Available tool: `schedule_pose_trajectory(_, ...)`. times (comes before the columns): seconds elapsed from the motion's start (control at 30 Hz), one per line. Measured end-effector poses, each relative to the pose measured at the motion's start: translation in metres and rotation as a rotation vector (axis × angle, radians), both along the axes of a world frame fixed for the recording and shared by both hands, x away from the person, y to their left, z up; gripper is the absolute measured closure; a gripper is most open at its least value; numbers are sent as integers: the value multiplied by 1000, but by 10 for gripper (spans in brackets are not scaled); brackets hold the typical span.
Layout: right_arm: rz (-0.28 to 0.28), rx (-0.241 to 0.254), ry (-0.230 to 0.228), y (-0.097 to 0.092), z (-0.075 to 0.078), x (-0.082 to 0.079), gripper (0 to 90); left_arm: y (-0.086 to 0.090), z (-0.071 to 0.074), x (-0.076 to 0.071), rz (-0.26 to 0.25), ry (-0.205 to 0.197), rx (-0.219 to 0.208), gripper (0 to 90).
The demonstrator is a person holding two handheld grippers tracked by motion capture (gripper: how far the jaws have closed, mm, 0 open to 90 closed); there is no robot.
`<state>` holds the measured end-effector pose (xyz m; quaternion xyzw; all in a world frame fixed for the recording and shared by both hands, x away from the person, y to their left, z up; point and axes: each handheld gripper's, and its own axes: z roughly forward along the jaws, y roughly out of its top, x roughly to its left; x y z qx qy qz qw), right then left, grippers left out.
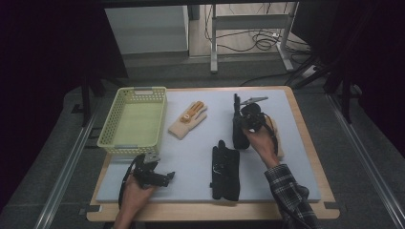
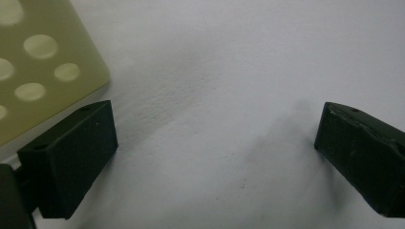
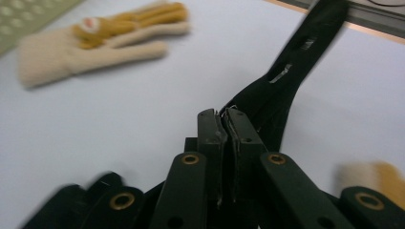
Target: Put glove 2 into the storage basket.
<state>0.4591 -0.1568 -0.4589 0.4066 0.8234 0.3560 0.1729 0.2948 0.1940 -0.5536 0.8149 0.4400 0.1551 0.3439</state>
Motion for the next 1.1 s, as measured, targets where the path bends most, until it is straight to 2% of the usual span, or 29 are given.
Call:
schedule_pose_trajectory(0.03, 24, 13, 8, 9, -2, -1, 738, 0, 0, 0, 0, 0, 0, 11)
schedule_pose_trajectory(0.1, 36, 18, 11, 14, -2, -1, 727, 0, 0, 0, 0, -1, 0, 11)
schedule_pose_trajectory(0.2, 64, -22, -22, 23, -1, -5, 714, 0, 0, 0, 0, 0, 0, 11)
schedule_pose_trajectory(0.3, 28, -26, -16, 7, -3, -3, 728, 0, 0, 0, 0, -1, 0, 11)
schedule_pose_trajectory(0.37, 3, -28, 0, -6, -11, -2, 739, 0, 0, 0, 0, -1, 0, 11)
schedule_pose_trajectory(0.4, 3, -28, 0, -6, -11, -2, 739, 0, 0, 0, 0, -1, 0, 11)
schedule_pose_trajectory(0.47, -29, -18, 27, -23, -27, -2, 739, 0, 0, 0, 0, -1, -1, 11)
schedule_pose_trajectory(0.53, -32, 13, 36, -31, -36, -3, 725, 0, 0, 0, 1, -1, -1, 11)
schedule_pose_trajectory(0.63, -25, 23, 24, -33, -39, -2, 692, 0, 0, 0, 1, -1, -1, 11)
schedule_pose_trajectory(0.8, 7, 46, -16, -19, -36, 7, 626, 0, 0, 0, 0, -1, -1, 11)
schedule_pose_trajectory(0.83, 35, 10, -22, -8, -39, 14, 572, 0, 0, 0, 1, -1, -1, 11)
schedule_pose_trajectory(0.9, 44, -3, -19, -5, -41, 17, 548, 0, 0, 0, 1, -1, -1, 11)
schedule_pose_trajectory(0.93, 56, -34, -11, 3, -48, 25, 468, 0, 0, 0, 0, -1, -1, 11)
schedule_pose_trajectory(0.97, 56, -34, -11, 3, -48, 25, 468, 0, 0, 0, 0, -1, -1, 11)
schedule_pose_trajectory(1.0, 54, -43, -7, 4, -51, 28, 431, 0, 0, 0, 1, -1, -1, 11)
schedule_pose_trajectory(1.03, 48, -62, 25, 8, -60, 34, 419, 0, 0, 0, 0, -1, -1, 11)
schedule_pose_trajectory(1.07, 48, -62, 25, 8, -60, 34, 419, 0, 0, 0, 0, -1, -1, 10)
schedule_pose_trajectory(1.1, 45, -21, 52, 7, -63, 36, 498, 0, 0, 0, 0, -1, -1, 11)
